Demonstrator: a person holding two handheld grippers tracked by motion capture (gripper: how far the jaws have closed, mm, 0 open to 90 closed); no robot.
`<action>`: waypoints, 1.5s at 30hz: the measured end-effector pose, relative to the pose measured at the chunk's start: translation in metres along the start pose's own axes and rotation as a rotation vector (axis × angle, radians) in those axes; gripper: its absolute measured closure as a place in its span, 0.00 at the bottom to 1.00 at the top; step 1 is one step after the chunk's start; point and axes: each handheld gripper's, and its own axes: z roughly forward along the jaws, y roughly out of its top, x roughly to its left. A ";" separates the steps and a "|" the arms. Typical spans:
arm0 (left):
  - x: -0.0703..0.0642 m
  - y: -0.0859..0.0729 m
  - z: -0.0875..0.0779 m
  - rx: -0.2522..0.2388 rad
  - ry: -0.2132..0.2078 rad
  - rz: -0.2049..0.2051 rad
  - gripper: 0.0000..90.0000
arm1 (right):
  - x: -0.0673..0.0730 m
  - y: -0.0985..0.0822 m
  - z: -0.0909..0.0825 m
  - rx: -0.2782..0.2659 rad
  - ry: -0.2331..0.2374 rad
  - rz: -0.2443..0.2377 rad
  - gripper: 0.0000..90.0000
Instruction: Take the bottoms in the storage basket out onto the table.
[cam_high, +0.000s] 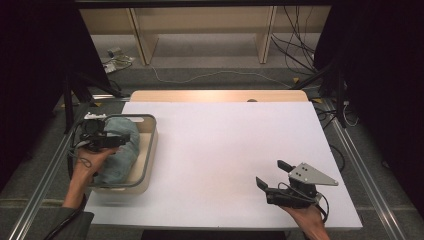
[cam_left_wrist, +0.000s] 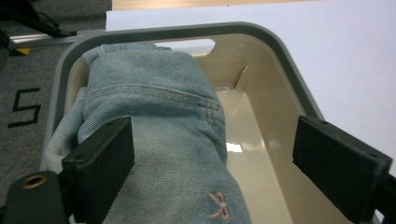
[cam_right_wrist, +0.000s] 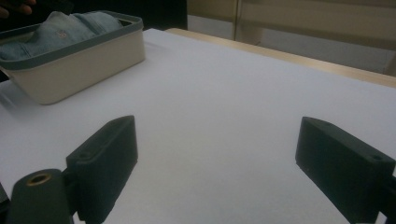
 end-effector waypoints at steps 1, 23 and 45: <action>0.001 0.000 0.000 0.009 0.006 -0.001 0.13 | 0.000 0.000 0.000 0.004 0.000 -0.002 0.15; 0.010 -0.014 0.043 0.282 0.043 -0.038 0.08 | 0.001 -0.001 0.001 0.011 0.000 -0.013 0.16; 0.009 -0.020 0.067 0.429 0.094 0.077 0.18 | 0.002 -0.002 0.002 0.031 -0.007 -0.024 0.17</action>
